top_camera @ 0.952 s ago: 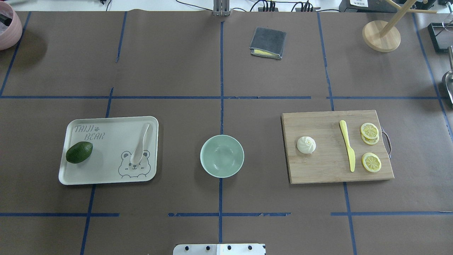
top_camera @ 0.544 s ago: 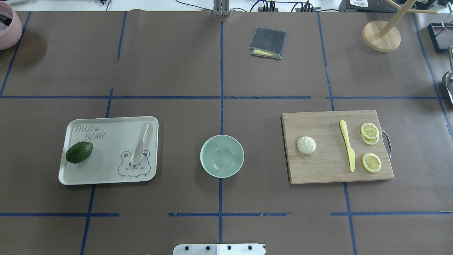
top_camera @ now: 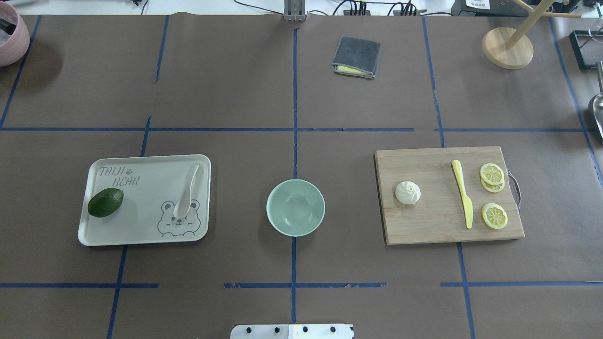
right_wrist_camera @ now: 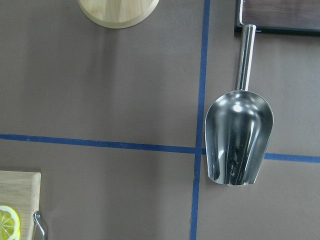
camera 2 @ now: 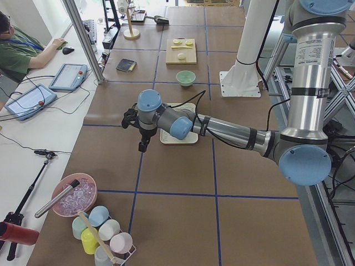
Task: Put spoon and bun in bowl
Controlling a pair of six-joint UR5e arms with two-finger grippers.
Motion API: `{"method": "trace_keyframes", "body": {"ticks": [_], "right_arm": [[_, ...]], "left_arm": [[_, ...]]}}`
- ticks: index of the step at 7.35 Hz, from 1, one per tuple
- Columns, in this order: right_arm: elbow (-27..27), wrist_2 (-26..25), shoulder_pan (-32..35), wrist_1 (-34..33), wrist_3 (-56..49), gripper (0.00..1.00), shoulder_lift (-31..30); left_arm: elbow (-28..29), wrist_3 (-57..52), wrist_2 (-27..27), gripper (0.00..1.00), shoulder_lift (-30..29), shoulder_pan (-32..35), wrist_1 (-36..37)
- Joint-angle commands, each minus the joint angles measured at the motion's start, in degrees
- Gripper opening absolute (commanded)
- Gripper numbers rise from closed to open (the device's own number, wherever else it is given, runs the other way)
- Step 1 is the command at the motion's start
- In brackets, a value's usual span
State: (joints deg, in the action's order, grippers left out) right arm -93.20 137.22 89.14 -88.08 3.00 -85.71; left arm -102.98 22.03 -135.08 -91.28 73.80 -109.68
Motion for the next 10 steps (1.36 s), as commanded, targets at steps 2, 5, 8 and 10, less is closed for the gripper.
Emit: {"method": "trace_keyframes", "body": {"ticks": [2, 5, 8, 10], "right_arm": [[-0.9, -0.9, -3.2, 0.9, 2.7, 1.0, 0.0], [-2.2, 0.0, -3.5, 4.7, 7.7, 1.0, -0.4], [-4.8, 1.3, -6.5, 4.7, 12.6, 1.0, -0.3], [-6.5, 1.7, -8.6, 4.8, 18.3, 1.0, -0.2]], "left_arm": [[-3.2, 19.8, 4.0, 1.0, -3.5, -10.0, -3.7], [-5.7, 33.7, 16.7, 0.99, -6.7, -21.8, -3.6], [-4.6, 43.4, 27.8, 0.97, -13.3, -33.9, -0.8], [-2.4, 43.8, 32.7, 0.95, -15.7, -37.6, 2.0]]}}
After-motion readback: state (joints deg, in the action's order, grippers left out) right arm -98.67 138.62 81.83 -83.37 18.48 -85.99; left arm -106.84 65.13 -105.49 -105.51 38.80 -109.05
